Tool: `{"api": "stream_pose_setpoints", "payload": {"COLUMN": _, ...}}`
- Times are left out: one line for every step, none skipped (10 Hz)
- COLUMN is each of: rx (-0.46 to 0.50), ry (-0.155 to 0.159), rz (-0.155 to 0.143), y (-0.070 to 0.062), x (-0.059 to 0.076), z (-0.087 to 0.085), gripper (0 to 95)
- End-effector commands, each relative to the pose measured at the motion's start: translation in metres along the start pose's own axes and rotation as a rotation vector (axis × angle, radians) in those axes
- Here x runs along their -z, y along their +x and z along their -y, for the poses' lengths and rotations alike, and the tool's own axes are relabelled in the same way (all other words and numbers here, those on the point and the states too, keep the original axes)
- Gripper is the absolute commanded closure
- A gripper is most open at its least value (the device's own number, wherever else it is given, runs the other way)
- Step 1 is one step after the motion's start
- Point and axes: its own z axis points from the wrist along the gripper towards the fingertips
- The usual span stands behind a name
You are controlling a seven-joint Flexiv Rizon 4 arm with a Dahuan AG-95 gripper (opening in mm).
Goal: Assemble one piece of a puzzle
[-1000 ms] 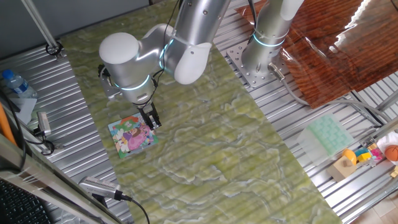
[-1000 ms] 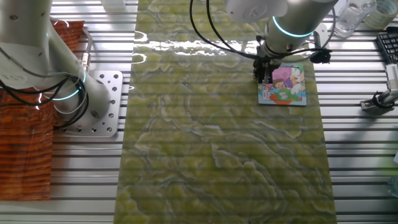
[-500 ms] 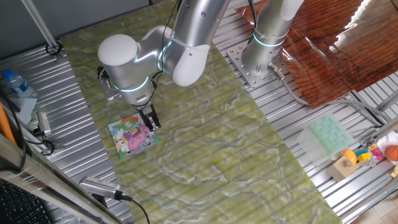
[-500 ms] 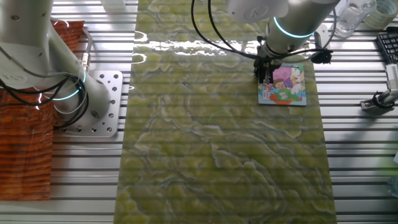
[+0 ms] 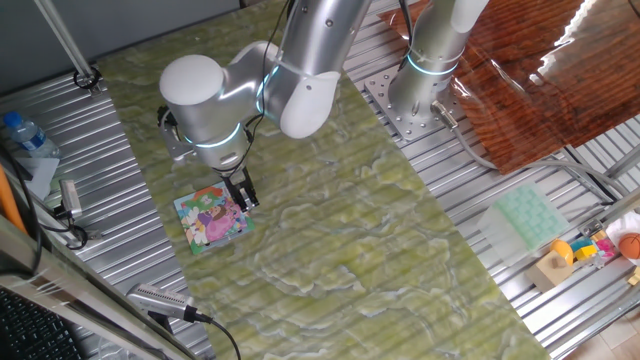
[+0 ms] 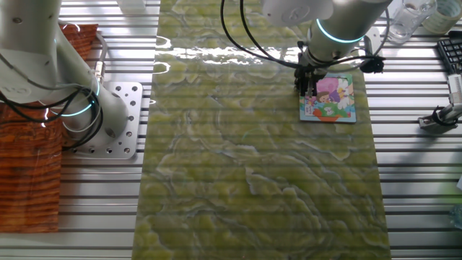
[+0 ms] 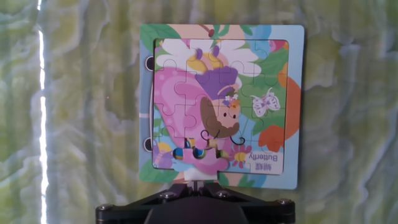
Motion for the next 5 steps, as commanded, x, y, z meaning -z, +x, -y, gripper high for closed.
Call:
{"api": "stream_pose_setpoints", "payload": {"rx": 0.000, "ry": 0.002, "rz": 0.001, "y": -0.0007, "x": 0.0007, "z": -0.0007, "gripper": 95.0}}
{"api": "stream_pose_setpoints", "payload": {"rx": 0.000, "ry": 0.002, "rz": 0.003, "y": -0.0008, "x": 0.0004, "z": -0.0006, "gripper": 95.0}}
{"api": "stream_pose_setpoints", "payload": {"rx": 0.002, "ry": 0.003, "rz": 0.004, "y": -0.0008, "x": 0.0003, "z": -0.0007, "gripper": 95.0}}
{"api": "stream_pose_setpoints", "payload": {"rx": 0.002, "ry": 0.002, "rz": 0.006, "y": -0.0008, "x": 0.0003, "z": -0.0007, "gripper": 95.0}}
{"api": "stream_pose_setpoints", "payload": {"rx": 0.002, "ry": 0.003, "rz": 0.006, "y": -0.0008, "x": 0.0003, "z": -0.0007, "gripper": 95.0}}
